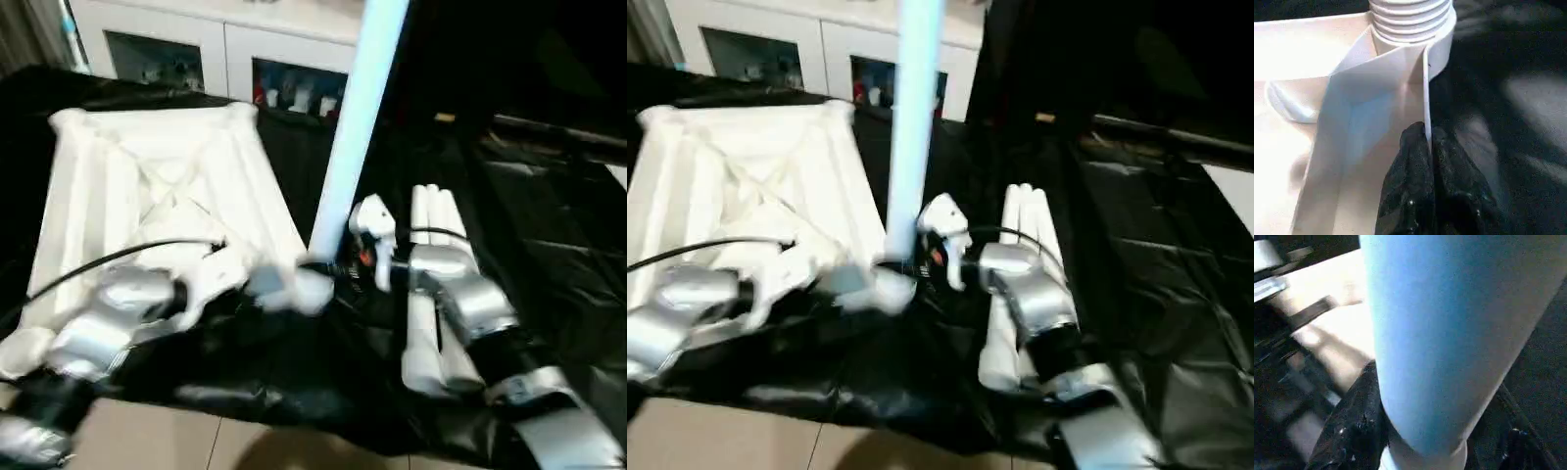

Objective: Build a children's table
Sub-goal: Move to table

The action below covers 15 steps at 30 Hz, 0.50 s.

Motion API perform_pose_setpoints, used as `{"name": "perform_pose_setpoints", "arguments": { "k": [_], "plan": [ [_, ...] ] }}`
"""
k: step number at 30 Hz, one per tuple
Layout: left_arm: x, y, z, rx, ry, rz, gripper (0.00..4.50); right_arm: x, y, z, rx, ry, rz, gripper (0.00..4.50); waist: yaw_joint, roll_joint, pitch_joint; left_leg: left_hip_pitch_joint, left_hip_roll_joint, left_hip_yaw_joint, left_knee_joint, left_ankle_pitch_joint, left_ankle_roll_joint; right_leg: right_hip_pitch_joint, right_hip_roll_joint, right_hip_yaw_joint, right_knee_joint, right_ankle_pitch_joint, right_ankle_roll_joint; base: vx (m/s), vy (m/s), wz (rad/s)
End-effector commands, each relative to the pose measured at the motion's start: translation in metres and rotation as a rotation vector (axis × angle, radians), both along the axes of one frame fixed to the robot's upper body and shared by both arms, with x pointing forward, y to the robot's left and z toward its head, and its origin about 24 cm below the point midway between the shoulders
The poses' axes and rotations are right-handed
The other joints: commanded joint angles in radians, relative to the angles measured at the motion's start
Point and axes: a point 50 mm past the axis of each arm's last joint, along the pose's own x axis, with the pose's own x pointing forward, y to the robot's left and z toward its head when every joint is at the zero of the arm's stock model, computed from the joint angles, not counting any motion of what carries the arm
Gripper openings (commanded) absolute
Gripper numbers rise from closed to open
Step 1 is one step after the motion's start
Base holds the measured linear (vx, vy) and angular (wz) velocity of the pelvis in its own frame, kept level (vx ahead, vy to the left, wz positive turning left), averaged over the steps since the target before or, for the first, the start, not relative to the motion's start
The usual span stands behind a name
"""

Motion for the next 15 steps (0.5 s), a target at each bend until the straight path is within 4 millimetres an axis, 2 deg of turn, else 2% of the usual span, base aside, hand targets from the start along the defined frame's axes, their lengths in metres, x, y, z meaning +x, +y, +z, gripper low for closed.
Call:
{"name": "perform_pose_setpoints", "arguments": {
  "k": [1, 2, 3, 4, 5, 6, 7, 9, 12, 13, 15],
  "plan": [
    [0.014, -0.020, 0.013, -0.064, -0.075, 0.067, 0.00, -0.032, -0.022, -0.088, -0.206, 0.405, -0.191, 1.86, 0.004, 0.020, -0.004, -0.007, 0.027, -0.004, -0.077, -0.312, -0.010, 0.001, -0.087, 0.062, -0.115, -0.487, -0.107, 0.000, 0.000, 0.00],
    [0.018, -0.025, 0.012, -0.065, -0.081, 0.101, 0.00, -0.032, -0.019, -0.089, -0.195, 0.412, -0.220, 1.86, 0.004, 0.019, -0.004, -0.007, 0.026, -0.004, -0.077, -0.316, -0.010, 0.001, -0.085, 0.062, -0.116, -0.500, -0.099, -0.071, 0.007, 0.03],
    [0.022, -0.031, 0.010, -0.062, -0.076, 0.153, 0.00, -0.032, -0.015, -0.090, -0.180, 0.426, -0.254, 1.86, 0.009, 0.018, -0.004, -0.002, 0.026, -0.005, -0.076, -0.331, -0.007, -0.006, -0.088, 0.061, -0.122, -0.534, -0.083, 0.000, 0.000, 0.00],
    [0.022, -0.032, 0.010, -0.062, -0.075, 0.159, 0.00, -0.032, -0.014, -0.091, -0.179, 0.428, -0.258, 1.86, 0.007, 0.019, -0.002, -0.001, 0.025, -0.005, -0.077, -0.342, -0.006, -0.010, -0.087, 0.061, -0.124, -0.546, -0.079, 0.000, 0.000, 0.00],
    [0.030, -0.041, 0.006, -0.044, -0.066, 0.249, 0.00, -0.031, -0.008, -0.093, -0.174, 0.442, -0.317, 1.86, 0.008, 0.020, -0.001, 0.000, 0.025, -0.006, -0.077, -0.355, -0.010, -0.013, -0.087, 0.060, -0.126, -0.558, -0.075, 0.000, 0.000, 0.00],
    [0.033, -0.047, 0.005, -0.029, -0.066, 0.279, 0.00, -0.031, -0.003, -0.094, -0.171, 0.456, -0.345, 1.86, 0.011, 0.018, -0.001, 0.009, 0.022, -0.006, -0.076, -0.383, -0.014, -0.020, -0.084, 0.058, -0.131, -0.580, -0.058, 0.000, 0.000, 0.00],
    [0.035, -0.050, 0.004, -0.019, -0.068, 0.292, 0.00, -0.031, -0.001, -0.095, -0.170, 0.465, -0.361, 1.86, 0.013, 0.017, -0.005, 0.007, 0.022, -0.008, -0.076, -0.379, -0.013, -0.016, -0.086, 0.058, -0.129, -0.565, -0.059, 0.000, 0.000, 0.00],
    [0.039, -0.060, 0.003, -0.013, -0.071, 0.305, 0.00, -0.030, 0.005, -0.096, -0.161, 0.483, -0.402, 1.86, 0.015, 0.020, -0.004, -0.003, 0.024, -0.009, -0.082, -0.362, -0.009, -0.012, -0.085, 0.058, -0.127, -0.516, -0.057, 0.000, 0.000, 0.00],
    [0.041, -0.071, 0.004, -0.003, -0.073, 0.284, 0.00, -0.029, 0.012, -0.095, -0.156, 0.492, -0.418, 1.86, 0.015, 0.018, -0.005, -0.006, 0.023, -0.011, -0.085, -0.383, -0.007, -0.012, -0.087, 0.057, -0.131, -0.531, -0.044, 0.000, 0.000, 0.00],
    [0.042, -0.072, 0.005, -0.002, -0.074, 0.274, 0.00, -0.029, 0.014, -0.094, -0.157, 0.492, -0.412, 1.86, 0.016, 0.022, -0.007, -0.006, 0.024, -0.012, -0.086, -0.379, -0.010, -0.012, -0.088, 0.058, -0.131, -0.515, -0.044, 0.000, 0.000, 0.00],
    [0.042, -0.072, 0.006, 0.003, -0.074, 0.267, 0.00, -0.028, 0.016, -0.093, -0.163, 0.486, -0.413, 1.86, 0.016, 0.021, -0.007, -0.012, 0.025, -0.012, -0.089, -0.368, -0.010, -0.008, -0.087, 0.057, -0.127, -0.474, -0.050, 0.000, 0.000, 0.00]
  ]
}}
